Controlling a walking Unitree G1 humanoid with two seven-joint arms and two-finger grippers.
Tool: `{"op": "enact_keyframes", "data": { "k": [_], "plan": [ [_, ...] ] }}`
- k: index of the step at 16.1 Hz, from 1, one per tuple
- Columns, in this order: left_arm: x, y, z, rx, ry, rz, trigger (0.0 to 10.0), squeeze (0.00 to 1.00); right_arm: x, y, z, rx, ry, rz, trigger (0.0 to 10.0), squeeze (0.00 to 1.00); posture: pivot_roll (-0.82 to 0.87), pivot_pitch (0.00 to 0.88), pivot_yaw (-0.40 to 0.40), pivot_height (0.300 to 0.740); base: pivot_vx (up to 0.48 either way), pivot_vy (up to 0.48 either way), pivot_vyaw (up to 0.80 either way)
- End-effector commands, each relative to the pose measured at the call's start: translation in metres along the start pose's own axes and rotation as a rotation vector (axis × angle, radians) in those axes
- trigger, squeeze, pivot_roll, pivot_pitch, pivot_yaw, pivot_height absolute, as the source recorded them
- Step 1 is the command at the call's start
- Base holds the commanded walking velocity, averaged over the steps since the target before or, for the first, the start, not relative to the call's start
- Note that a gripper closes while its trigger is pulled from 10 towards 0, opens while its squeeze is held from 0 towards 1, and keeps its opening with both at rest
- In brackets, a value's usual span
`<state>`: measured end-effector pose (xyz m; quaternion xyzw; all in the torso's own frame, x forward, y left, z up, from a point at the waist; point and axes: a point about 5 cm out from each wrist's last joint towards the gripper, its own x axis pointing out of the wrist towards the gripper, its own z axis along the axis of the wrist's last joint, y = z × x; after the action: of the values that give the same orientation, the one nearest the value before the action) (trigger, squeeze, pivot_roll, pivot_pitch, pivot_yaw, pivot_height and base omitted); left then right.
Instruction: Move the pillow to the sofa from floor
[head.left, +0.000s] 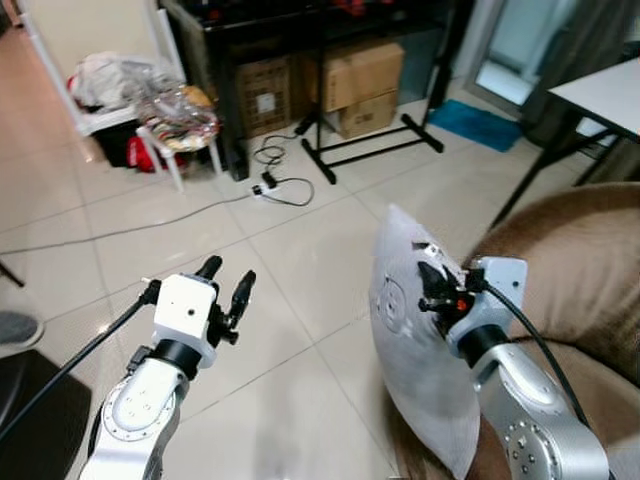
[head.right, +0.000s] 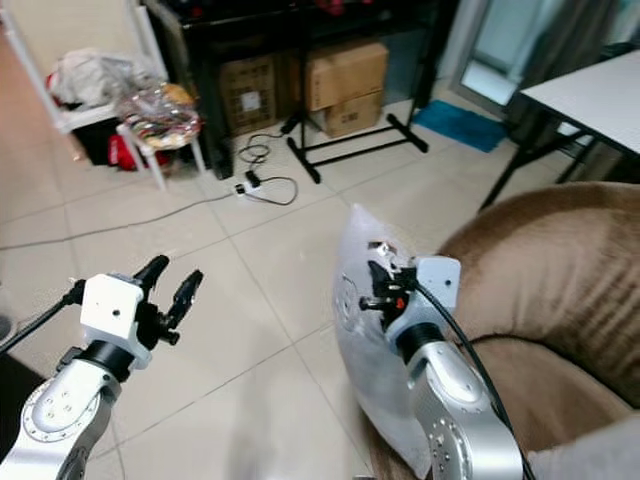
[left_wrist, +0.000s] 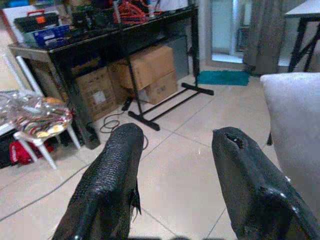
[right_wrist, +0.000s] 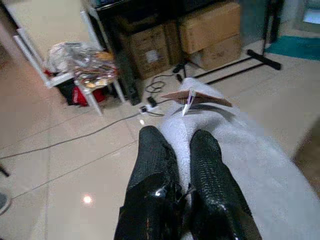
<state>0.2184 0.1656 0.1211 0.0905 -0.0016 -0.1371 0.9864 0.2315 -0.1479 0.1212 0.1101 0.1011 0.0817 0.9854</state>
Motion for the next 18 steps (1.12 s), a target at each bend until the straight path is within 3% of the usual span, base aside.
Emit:
{"op": "enact_keyframes", "data": {
  "k": [1, 5, 18],
  "plan": [
    [0.0, -0.001, -0.001, 0.005, 0.005, -0.006, 10.0, 0.0, -0.003, 0.001, 0.008, -0.008, -0.037, 0.002, 10.0, 0.0, -0.08, 0.0, 0.016, 0.74, 0.0, 0.0, -0.68],
    [0.0, -0.003, -0.002, 0.005, 0.01, -0.013, 10.0, 0.0, -0.011, -0.007, 0.003, -0.027, -0.008, -0.035, 10.0, 0.0, -0.09, 0.0, 0.015, 0.74, 0.0, 0.0, -0.76],
    [0.005, 0.001, -0.002, 0.029, -0.004, 0.034, 10.0, 0.0, -0.005, -0.012, 0.009, -0.025, -0.041, -0.11, 10.0, 0.0, -0.09, 0.0, 0.015, 0.74, 0.0, 0.0, -0.76]
  ]
}}
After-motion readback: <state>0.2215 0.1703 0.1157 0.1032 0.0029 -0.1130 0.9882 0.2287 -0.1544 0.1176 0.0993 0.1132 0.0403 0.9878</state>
